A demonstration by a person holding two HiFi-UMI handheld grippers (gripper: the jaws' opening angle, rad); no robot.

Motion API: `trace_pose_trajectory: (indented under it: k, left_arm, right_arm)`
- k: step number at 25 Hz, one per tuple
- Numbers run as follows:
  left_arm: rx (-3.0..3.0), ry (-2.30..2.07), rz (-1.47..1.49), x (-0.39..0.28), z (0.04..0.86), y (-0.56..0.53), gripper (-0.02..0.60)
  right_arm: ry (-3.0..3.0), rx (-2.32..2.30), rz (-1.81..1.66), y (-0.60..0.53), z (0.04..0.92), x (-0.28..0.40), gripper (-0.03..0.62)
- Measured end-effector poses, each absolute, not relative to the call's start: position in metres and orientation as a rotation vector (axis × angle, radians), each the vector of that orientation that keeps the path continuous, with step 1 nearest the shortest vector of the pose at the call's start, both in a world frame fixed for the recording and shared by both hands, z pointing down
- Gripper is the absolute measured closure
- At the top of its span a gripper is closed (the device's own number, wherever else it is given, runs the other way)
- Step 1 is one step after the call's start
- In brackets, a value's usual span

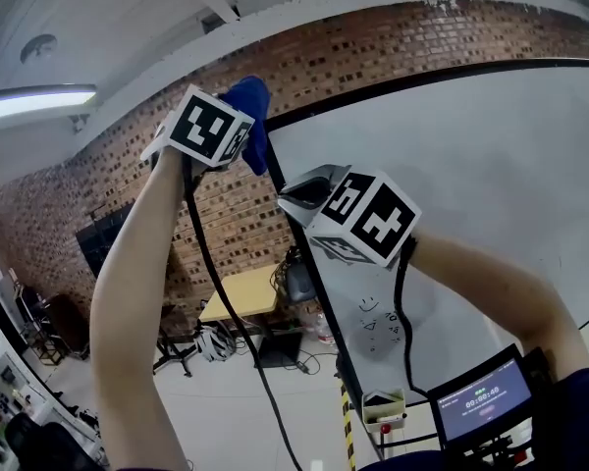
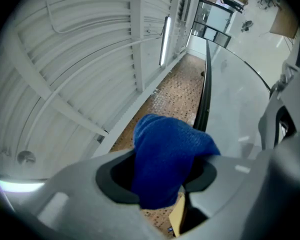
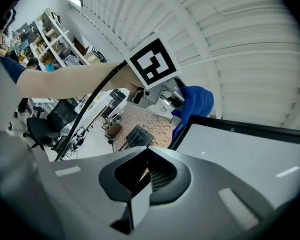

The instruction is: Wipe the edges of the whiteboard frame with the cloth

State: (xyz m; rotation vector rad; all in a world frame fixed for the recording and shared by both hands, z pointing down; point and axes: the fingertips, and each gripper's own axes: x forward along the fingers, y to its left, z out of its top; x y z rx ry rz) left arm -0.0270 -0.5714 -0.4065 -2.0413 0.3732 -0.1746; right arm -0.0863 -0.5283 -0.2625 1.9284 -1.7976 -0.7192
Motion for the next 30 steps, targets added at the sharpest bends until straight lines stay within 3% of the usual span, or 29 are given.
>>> trace_pose_trajectory:
  k: [30]
  left_arm:
    - [-1.955, 0.276, -0.303, 0.025, -0.407, -0.510, 0.407]
  right_arm:
    - [-1.922, 1.902, -0.688, -0.488, -0.233, -0.079, 0.584]
